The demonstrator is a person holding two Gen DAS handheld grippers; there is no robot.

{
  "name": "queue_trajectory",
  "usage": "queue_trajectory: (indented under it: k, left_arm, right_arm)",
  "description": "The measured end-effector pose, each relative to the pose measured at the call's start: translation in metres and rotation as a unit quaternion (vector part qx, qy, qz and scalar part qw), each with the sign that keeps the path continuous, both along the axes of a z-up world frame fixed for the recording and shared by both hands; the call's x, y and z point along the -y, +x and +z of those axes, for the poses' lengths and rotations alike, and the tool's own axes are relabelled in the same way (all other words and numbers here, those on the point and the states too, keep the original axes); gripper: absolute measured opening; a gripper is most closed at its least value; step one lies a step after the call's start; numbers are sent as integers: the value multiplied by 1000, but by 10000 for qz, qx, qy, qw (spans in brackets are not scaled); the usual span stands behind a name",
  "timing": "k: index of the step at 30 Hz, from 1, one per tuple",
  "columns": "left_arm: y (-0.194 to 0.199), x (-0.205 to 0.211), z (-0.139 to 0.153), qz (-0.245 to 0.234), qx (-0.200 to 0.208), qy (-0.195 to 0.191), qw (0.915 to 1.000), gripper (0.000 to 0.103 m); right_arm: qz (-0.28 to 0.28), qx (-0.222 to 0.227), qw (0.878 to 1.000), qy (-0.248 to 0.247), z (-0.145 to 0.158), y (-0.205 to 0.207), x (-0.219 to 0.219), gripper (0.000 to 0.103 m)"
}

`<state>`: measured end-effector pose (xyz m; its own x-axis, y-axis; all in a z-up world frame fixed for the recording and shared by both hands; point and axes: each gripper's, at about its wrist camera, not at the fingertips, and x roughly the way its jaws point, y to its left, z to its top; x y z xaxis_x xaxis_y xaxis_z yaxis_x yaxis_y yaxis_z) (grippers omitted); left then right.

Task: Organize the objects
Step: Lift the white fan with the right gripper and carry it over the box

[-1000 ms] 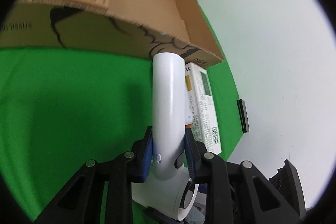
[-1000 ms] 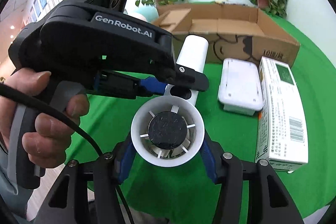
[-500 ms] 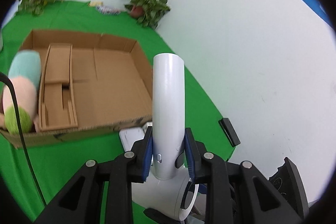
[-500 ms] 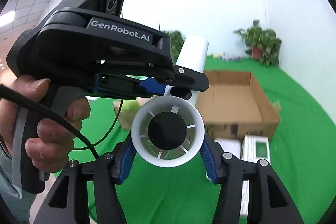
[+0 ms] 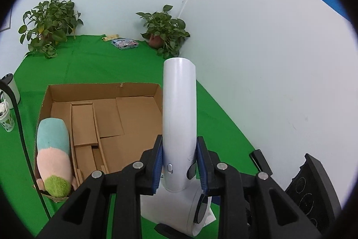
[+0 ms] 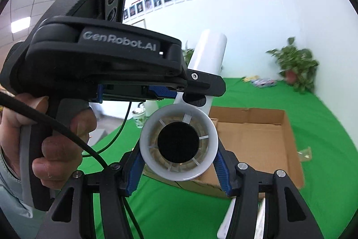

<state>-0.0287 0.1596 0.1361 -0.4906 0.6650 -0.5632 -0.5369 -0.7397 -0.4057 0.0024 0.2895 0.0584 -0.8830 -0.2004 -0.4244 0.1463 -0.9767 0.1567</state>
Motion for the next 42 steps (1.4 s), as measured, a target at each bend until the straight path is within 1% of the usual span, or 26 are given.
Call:
queue_trajectory:
  k: [4, 6, 9, 11, 14, 16, 18, 21, 23, 25, 26, 29, 30, 32, 35, 37, 38, 40, 41, 42]
  left_arm:
    - [-35, -6, -4, 240, 87, -156, 9996, 26]
    - [-43, -9, -4, 288, 120, -265, 9992, 26]
    - [-61, -15, -19, 348, 262, -438, 9981, 25]
    - [-75, -20, -36, 391, 418, -547, 9969, 25]
    - [-92, -30, -65, 428, 678, -761, 9939, 25]
    - [-106, -36, -90, 455, 932, -941, 9901, 25]
    - [-114, -41, -111, 486, 1116, -1111, 9863, 25]
    - [-125, -47, -142, 578, 1424, -1337, 9790, 25]
    - [-130, -50, -161, 616, 1667, -1425, 9737, 26]
    - [-134, -54, -177, 724, 1775, -1606, 9682, 26]
    - [-135, -54, -183, 760, 1859, -1606, 9664, 26]
    - [-139, -56, -196, 864, 2049, -1704, 9599, 27]
    - [-141, -55, -199, 878, 2128, -1660, 9589, 27]
    - [-143, -55, -202, 937, 2218, -1765, 9544, 28]
    - [-145, -60, -207, 921, 2386, -1960, 9466, 29]
    - [-147, -63, -210, 852, 2494, -1981, 9441, 30]
    - [-147, -65, -212, 846, 2496, -2037, 9429, 30]
    - [-148, -68, -218, 901, 2526, -2299, 9356, 29]
    - [-148, -70, -223, 873, 2572, -2352, 9332, 29]
    - [-147, -72, -226, 815, 2611, -2341, 9329, 28]
  right_arm:
    - [236, 290, 9988, -319, 4, -43, -19, 53]
    - [342, 377, 9974, -512, 2, -59, -28, 53]
    - [501, 579, 9941, -767, -9, -83, -41, 53]
    - [556, 735, 9914, -927, -20, -93, -49, 53]
    - [604, 1031, 9860, -1164, -48, -112, -62, 54]
    - [644, 1231, 9815, -1314, -69, -125, -70, 54]
    - [683, 1539, 9730, -1580, -94, -139, -79, 54]
    - [731, 1992, 9595, -1855, -128, -158, -89, 54]
    - [771, 2228, 9521, -1946, -146, -166, -94, 54]
    - [775, 2432, 9452, -2034, -163, -173, -100, 56]
    - [726, 2506, 9437, -2036, -169, -172, -99, 56]
    - [777, 2541, 9471, -1802, -172, -170, -92, 56]
    - [772, 2589, 9461, -1786, -173, -169, -90, 56]
    - [764, 2635, 9446, -1803, -174, -173, -91, 57]
    - [682, 2697, 9448, -1731, -173, -171, -88, 58]
    - [617, 2778, 9452, -1600, -173, -170, -88, 58]
    - [527, 2794, 9479, -1435, -172, -168, -87, 58]
    - [375, 2729, 9541, -1177, -168, -164, -96, 56]
    - [318, 2698, 9565, -1064, -164, -160, -94, 56]
    - [264, 2684, 9579, -981, -161, -157, -95, 56]
